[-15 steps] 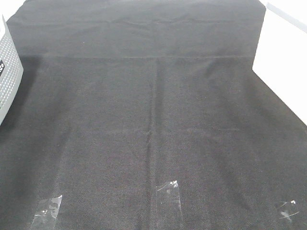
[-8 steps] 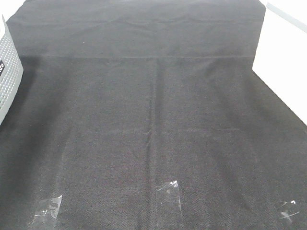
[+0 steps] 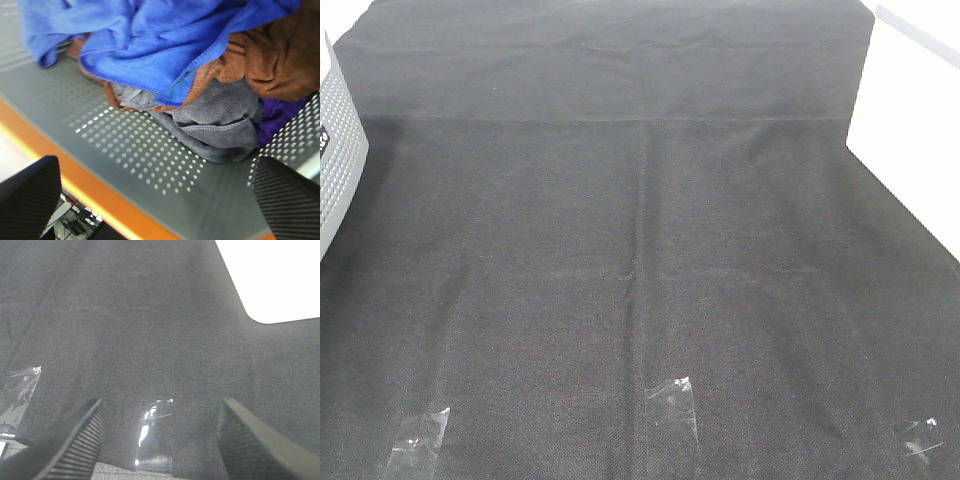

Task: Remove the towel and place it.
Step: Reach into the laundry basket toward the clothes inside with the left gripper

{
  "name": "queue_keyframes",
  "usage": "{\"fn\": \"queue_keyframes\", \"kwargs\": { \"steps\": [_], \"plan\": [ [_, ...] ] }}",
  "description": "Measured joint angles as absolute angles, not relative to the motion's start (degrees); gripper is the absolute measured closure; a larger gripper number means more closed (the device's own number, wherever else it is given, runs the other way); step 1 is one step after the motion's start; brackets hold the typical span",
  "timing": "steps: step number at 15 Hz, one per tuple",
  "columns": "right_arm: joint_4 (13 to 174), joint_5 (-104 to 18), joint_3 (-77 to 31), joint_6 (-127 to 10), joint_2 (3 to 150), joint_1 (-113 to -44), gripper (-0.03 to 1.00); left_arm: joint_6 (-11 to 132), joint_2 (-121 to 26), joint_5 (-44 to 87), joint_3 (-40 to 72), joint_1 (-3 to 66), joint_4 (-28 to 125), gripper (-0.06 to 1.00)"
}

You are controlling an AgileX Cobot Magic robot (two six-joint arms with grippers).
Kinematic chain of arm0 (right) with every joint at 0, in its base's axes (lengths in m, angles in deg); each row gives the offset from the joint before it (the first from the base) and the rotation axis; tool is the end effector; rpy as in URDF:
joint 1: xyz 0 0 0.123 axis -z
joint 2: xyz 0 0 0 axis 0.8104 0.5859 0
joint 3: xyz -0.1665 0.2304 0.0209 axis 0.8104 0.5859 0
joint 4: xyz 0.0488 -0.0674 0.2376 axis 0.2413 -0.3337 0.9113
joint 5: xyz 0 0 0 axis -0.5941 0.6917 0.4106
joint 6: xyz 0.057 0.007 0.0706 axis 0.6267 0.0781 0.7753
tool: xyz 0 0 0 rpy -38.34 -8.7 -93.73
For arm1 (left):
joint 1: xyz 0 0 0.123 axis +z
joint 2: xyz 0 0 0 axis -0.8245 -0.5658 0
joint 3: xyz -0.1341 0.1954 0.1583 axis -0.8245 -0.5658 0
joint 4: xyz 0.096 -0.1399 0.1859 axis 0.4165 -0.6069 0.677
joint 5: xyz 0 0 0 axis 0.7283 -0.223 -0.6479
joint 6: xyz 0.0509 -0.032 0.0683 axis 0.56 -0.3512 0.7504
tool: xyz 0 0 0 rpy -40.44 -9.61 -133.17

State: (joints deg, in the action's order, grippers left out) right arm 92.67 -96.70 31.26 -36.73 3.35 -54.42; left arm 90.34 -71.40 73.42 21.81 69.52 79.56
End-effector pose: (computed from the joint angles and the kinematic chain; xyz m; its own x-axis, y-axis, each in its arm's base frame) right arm -0.0023 0.0101 0.2611 -0.5291 0.0333 -0.8479 -0.0788 0.9930 0.0881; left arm 0.3512 0.1112 0.3119 -0.5662 0.8194 0.0893 0.7297 0.4478 0.5168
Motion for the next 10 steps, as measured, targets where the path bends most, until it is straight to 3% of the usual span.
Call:
{"fn": "queue_keyframes", "kwargs": {
  "steps": [10],
  "plan": [
    [92.7,-96.7,31.3,-36.7,3.4,-54.4,0.33,97.2,-89.2,63.3,21.9,70.1,88.8,-0.04]
  ]
}}
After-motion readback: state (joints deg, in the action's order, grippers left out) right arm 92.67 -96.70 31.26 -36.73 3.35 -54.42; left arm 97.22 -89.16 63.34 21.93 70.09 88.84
